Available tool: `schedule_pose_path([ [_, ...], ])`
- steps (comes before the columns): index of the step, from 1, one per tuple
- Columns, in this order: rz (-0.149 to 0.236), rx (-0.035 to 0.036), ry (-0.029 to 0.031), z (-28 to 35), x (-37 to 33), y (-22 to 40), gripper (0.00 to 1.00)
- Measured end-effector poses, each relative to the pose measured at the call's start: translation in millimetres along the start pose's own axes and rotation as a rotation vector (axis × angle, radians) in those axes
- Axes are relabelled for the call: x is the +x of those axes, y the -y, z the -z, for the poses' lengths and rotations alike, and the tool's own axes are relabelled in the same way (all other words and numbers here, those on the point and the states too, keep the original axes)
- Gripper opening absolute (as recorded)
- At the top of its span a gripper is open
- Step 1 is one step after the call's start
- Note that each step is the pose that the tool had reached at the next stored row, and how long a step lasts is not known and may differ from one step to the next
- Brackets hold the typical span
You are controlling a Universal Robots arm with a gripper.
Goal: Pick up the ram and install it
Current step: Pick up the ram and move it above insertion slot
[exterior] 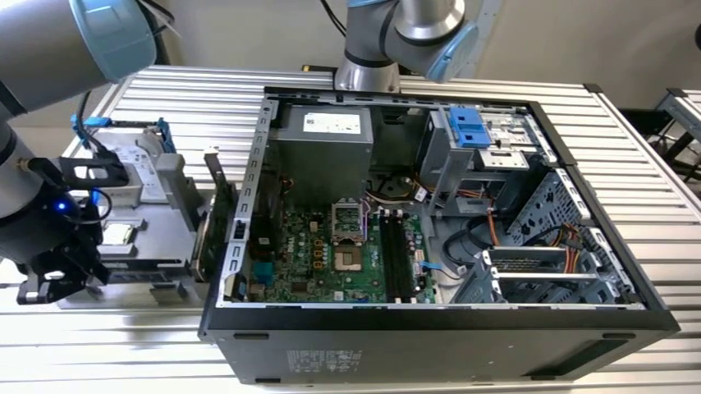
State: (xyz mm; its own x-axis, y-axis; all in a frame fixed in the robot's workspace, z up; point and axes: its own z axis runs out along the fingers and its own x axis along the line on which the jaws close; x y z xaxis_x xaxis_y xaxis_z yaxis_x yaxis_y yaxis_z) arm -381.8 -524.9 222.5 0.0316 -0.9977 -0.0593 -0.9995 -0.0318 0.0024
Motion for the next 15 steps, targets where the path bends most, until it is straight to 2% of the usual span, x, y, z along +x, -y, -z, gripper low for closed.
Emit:
schedule_pose_path([
  [15, 0.0, -0.0002, -0.0002, 5.5, -0.3, -0.1, 0.0],
])
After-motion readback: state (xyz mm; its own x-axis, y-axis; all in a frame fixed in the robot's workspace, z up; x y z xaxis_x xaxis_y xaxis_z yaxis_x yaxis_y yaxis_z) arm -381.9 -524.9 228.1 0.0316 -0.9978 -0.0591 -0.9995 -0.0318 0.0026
